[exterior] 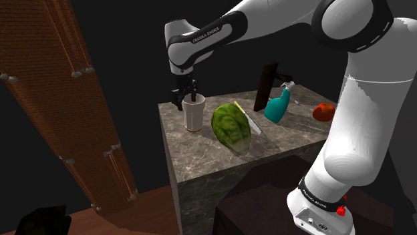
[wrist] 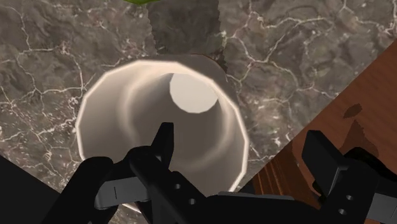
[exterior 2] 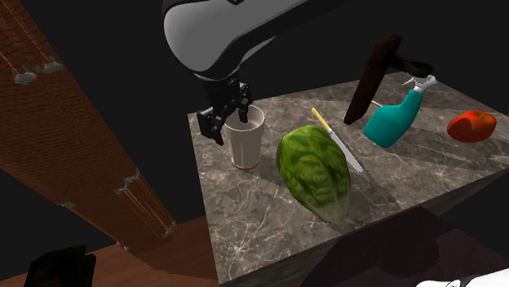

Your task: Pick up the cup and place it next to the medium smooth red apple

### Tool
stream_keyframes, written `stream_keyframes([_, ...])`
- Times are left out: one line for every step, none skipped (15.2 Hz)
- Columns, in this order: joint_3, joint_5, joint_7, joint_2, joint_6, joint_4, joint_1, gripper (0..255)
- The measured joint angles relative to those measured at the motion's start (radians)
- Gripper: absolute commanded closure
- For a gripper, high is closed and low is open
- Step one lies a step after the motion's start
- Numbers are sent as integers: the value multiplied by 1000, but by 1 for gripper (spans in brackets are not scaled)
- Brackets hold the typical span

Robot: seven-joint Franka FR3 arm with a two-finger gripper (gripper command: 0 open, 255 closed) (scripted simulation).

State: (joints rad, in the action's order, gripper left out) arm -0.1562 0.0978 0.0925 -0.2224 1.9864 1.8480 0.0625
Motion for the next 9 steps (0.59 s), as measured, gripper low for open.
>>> stream_keyframes([1, 1, -1, -4, 13, 9, -1, 0])
stream_keyframes([2, 2, 0, -7, 26, 19, -2, 0])
stream_keyframes([2, 3, 1, -10, 30, 20, -1, 0])
stream_keyframes([2, 3, 1, -10, 32, 23, -1, 0])
stream_keyframes([2, 3, 1, -10, 33, 23, -1, 0])
stream_keyframes([2, 3, 1, -10, 34, 23, -1, 0])
stream_keyframes([2, 3, 1, -10, 34, 24, -1, 0])
stream_keyframes([2, 3, 1, -10, 34, 24, -1, 0])
stream_keyframes([2, 3, 1, -10, 34, 24, -1, 255])
